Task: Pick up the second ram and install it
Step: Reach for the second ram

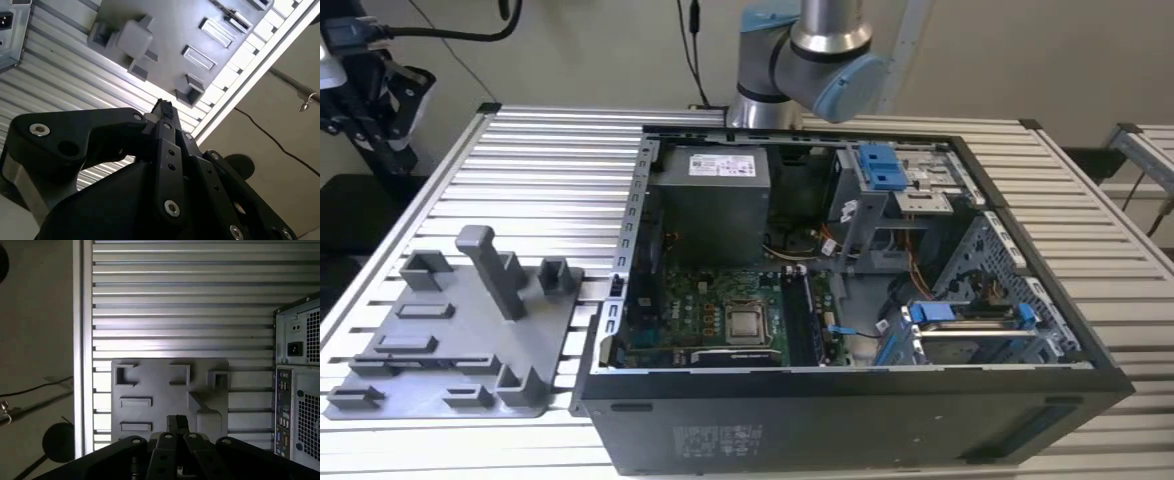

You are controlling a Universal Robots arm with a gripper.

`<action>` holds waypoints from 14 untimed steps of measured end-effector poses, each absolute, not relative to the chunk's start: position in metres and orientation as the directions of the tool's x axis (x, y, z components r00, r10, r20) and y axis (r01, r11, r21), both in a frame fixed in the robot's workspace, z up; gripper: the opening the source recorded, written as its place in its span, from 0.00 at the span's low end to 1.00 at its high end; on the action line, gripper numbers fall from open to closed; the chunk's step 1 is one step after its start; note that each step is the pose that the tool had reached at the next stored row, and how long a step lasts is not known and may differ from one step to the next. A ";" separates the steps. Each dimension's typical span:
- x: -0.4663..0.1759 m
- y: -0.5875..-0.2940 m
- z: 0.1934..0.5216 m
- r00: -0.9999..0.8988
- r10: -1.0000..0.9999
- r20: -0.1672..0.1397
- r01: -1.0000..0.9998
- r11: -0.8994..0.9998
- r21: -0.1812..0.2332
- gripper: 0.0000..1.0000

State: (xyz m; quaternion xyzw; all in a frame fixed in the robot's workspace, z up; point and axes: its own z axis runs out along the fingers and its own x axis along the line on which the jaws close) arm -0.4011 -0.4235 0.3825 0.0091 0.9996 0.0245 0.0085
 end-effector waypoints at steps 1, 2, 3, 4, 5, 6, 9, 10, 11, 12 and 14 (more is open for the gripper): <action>-0.401 -0.425 0.382 -1.000 0.016 -0.017 0.015 0.999 0.049 0.11; -0.401 -0.427 0.382 -1.000 0.014 -0.016 0.013 0.999 0.049 0.11; -0.401 -0.429 0.381 -1.000 0.012 -0.016 0.011 0.999 0.049 0.11; -0.401 -0.431 0.380 -1.000 0.010 -0.016 0.010 0.999 0.049 0.11; -0.401 -0.433 0.380 -1.000 0.008 -0.016 0.007 0.999 0.049 0.11; -0.401 -0.434 0.379 -1.000 0.006 -0.017 0.005 0.999 0.049 0.11; -0.401 -0.438 0.378 -1.000 -0.001 -0.017 -0.002 0.999 0.049 0.11; -0.401 -0.439 0.377 -1.000 -0.004 -0.017 -0.005 0.999 0.049 0.11; -0.401 -0.441 0.377 -1.000 -0.007 -0.016 -0.008 0.999 0.049 0.11; -0.401 -0.442 0.377 -1.000 -0.010 -0.016 -0.011 0.999 0.049 0.11; -0.401 -0.444 0.376 -1.000 -0.015 -0.017 -0.016 0.999 0.049 0.11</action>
